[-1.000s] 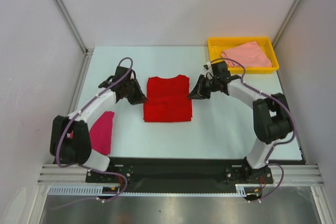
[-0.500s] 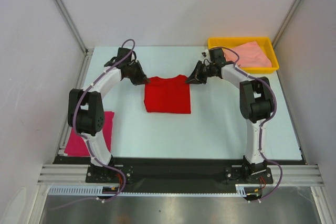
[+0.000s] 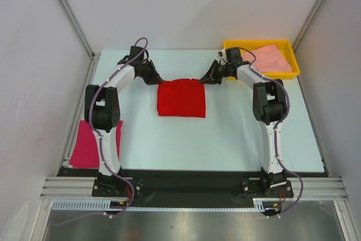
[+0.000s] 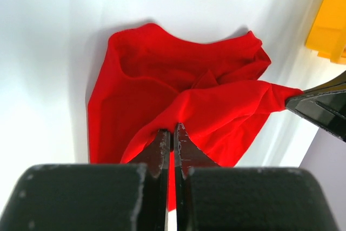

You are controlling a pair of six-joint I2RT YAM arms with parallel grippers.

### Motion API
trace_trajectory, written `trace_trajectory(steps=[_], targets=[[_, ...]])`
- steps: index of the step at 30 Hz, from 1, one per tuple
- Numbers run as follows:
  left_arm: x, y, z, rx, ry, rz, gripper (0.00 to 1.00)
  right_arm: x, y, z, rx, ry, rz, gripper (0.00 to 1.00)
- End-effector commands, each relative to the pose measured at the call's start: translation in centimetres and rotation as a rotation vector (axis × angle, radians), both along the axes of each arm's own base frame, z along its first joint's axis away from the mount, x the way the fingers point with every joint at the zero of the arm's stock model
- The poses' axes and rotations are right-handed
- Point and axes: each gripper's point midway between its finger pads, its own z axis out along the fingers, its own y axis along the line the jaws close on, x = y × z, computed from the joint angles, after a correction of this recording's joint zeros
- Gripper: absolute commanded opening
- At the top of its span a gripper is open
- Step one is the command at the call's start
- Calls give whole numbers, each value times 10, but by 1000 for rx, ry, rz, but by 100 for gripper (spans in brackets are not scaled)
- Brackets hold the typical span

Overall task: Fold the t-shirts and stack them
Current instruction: Fold the tshirt

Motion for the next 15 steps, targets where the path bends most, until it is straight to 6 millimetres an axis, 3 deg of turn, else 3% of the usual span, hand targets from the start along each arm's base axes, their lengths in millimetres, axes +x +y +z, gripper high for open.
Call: trace_trajectory(steps=[1, 7, 8, 12, 13, 14, 15], targets=[[24, -1, 19, -28, -78, -14, 0, 14, 0, 9, 31, -23, 3, 0], [38, 4, 11, -32, -83, -2, 1, 35, -1, 12, 52, -60, -13, 2], [40, 6, 9, -32, -82, 6, 1, 38, -1, 6, 55, -53, -15, 3], [61, 22, 0, 12, -111, 23, 29, 60, -5, -3, 21, -112, -9, 29], [73, 28, 11, 54, -155, 17, 35, 61, -10, -6, -16, -89, -19, 31], [72, 35, 16, 90, -150, 19, 41, 71, -13, 12, -29, -144, -15, 33], [75, 42, 25, 125, -169, 26, 49, 73, -16, 15, -55, -158, -12, 42]])
